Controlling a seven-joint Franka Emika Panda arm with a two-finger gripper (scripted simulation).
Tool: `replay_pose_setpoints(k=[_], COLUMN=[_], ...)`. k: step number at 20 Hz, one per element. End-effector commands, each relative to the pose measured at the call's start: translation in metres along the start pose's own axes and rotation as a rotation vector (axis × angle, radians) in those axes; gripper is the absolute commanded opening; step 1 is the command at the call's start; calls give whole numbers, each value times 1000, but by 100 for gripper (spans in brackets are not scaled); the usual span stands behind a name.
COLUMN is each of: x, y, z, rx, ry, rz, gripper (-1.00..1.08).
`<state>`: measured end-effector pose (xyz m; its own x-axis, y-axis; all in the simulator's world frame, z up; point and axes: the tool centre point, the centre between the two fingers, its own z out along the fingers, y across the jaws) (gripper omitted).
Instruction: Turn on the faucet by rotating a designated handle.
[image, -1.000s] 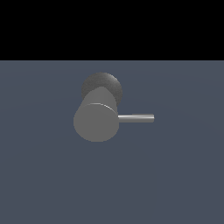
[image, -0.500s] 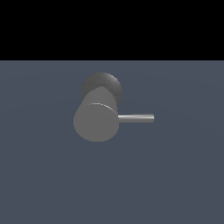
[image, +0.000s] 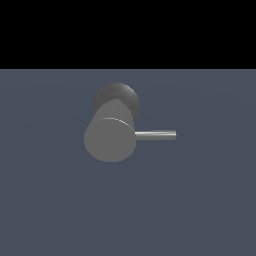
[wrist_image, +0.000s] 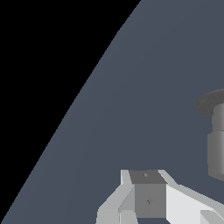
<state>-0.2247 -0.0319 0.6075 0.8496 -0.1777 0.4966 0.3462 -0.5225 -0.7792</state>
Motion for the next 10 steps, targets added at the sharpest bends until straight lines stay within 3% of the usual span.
replay_pose_setpoints(k=[1,10], x=[6,34], y=[2,29], z=[-10,-63], rx=[58,342], ry=[41,258], rz=[9,85], gripper=[-100,-100])
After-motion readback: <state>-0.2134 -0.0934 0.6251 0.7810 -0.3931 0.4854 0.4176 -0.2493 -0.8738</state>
